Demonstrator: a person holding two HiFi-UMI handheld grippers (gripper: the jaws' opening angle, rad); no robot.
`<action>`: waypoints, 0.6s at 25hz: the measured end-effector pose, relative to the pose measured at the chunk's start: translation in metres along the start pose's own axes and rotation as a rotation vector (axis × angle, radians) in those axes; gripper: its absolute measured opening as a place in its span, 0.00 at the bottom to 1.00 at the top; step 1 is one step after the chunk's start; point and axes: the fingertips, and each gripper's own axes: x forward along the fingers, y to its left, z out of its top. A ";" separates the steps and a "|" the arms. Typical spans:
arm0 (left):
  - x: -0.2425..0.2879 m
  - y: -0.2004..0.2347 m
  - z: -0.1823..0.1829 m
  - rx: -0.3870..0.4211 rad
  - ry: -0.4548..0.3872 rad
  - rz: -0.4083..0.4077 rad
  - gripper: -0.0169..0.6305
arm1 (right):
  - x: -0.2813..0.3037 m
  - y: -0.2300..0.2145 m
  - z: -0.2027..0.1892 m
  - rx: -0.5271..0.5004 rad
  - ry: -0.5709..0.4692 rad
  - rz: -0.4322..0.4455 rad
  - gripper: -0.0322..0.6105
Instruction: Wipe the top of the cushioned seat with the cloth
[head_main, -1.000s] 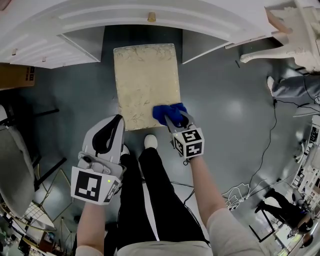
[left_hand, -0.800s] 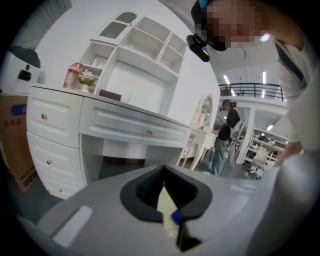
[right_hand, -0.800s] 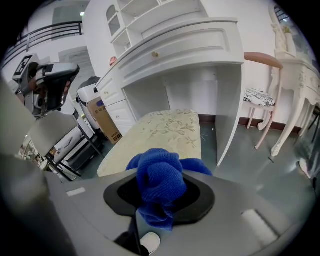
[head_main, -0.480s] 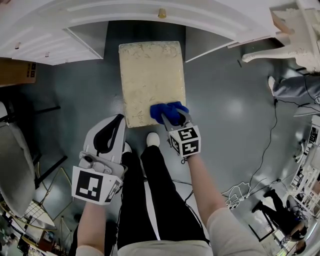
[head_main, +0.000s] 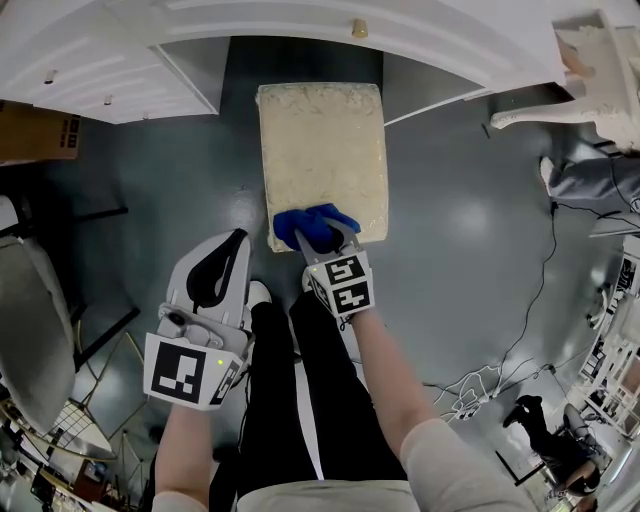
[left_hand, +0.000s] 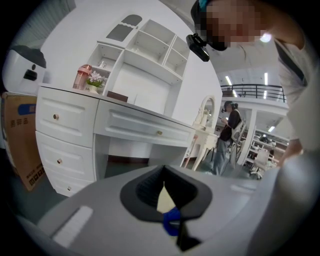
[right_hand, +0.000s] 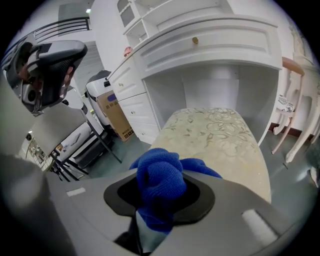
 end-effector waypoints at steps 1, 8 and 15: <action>-0.003 0.003 0.000 -0.001 -0.001 0.002 0.03 | 0.002 0.005 0.001 -0.004 0.002 0.004 0.26; -0.016 0.017 -0.002 -0.006 0.000 0.004 0.03 | 0.013 0.026 0.004 -0.020 0.018 0.005 0.26; -0.023 0.018 -0.001 0.008 0.000 -0.009 0.03 | 0.005 0.034 -0.006 0.006 0.008 0.016 0.26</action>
